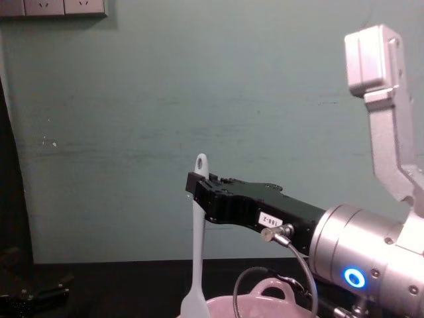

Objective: Use the one hand to pick up the spoon and stir the clear water in the bowl.

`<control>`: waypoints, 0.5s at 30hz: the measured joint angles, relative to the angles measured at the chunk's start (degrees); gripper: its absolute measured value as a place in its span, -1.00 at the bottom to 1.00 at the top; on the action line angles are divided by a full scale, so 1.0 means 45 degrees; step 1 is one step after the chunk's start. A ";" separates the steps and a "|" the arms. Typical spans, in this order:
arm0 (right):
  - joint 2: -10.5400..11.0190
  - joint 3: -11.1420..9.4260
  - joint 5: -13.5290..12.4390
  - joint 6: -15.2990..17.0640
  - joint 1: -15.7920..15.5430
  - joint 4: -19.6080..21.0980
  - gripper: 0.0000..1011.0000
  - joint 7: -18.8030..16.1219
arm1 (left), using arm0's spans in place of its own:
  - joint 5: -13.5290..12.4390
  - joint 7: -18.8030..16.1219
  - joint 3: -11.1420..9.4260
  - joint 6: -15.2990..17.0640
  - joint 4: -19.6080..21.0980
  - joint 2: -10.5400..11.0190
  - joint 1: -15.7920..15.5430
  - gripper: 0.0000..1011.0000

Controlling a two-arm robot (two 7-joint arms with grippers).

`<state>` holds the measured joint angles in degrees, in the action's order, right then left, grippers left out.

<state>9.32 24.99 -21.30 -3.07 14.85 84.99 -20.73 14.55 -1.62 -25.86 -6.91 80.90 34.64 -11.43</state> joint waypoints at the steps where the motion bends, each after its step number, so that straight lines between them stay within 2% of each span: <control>1: -0.0054 -0.0006 -0.0001 -0.0038 0.0142 -0.0211 -0.78 0.0000 | 0.0000 0.0000 0.0000 0.0000 0.0000 0.0001 0.0000 1.00; 9: -0.0136 -0.0283 0.0061 -0.0212 0.0735 -0.1172 -0.78 0.0097 | 0.0000 0.0000 -0.0001 0.0001 0.0000 0.0000 0.0000 1.00; 15: 0.0000 -0.0835 -0.0009 -0.0325 0.0759 -0.1418 -0.78 0.0355 | -0.0001 0.0000 -0.0001 0.0000 0.0000 0.0001 0.0000 1.00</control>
<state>9.32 21.23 -21.34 -4.53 18.26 78.61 -19.14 14.55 -1.62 -25.86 -6.91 80.90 34.65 -11.43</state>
